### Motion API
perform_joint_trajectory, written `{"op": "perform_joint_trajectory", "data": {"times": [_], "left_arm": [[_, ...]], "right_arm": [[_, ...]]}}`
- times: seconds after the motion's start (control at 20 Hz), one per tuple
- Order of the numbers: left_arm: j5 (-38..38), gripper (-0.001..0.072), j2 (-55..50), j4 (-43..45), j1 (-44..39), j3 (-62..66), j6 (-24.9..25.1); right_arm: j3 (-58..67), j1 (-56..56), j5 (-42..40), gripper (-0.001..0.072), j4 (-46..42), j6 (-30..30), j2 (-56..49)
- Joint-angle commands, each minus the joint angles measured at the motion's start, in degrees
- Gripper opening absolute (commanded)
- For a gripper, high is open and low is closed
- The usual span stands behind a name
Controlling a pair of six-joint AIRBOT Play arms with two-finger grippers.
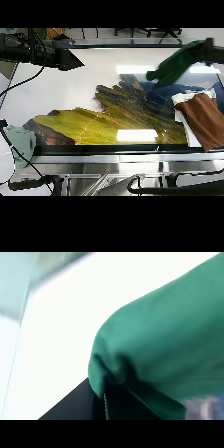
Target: Fold the shirts.
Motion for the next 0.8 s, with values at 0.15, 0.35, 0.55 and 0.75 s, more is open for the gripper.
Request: {"op": "perform_joint_trajectory", "data": {"times": [0.15, 0.35, 0.55, 0.75], "left_arm": [[-0.4, 0.0017, 0.0, 0.0, 0.0, 0.0, 0.0], [-1.2, 0.0017, 0.0, 0.0, 0.0, 0.0, 0.0], [-2.9, 0.0017, 0.0, 0.0, 0.0, 0.0, 0.1], [-2.9, 0.0017, -0.1, 0.0, 0.0, 0.0, 0.1]], "right_arm": [[1.4, -16.7, 8.2, 0.0015, -8.5, 8.7, 5.1], [1.4, -25.7, 17.8, 0.0014, -13.1, 8.4, 7.9], [1.4, -30.4, 26.4, 0.0015, -13.5, 8.5, 9.0], [1.1, -30.8, 35.4, 0.0016, -28.1, 10.9, 10.4]]}}
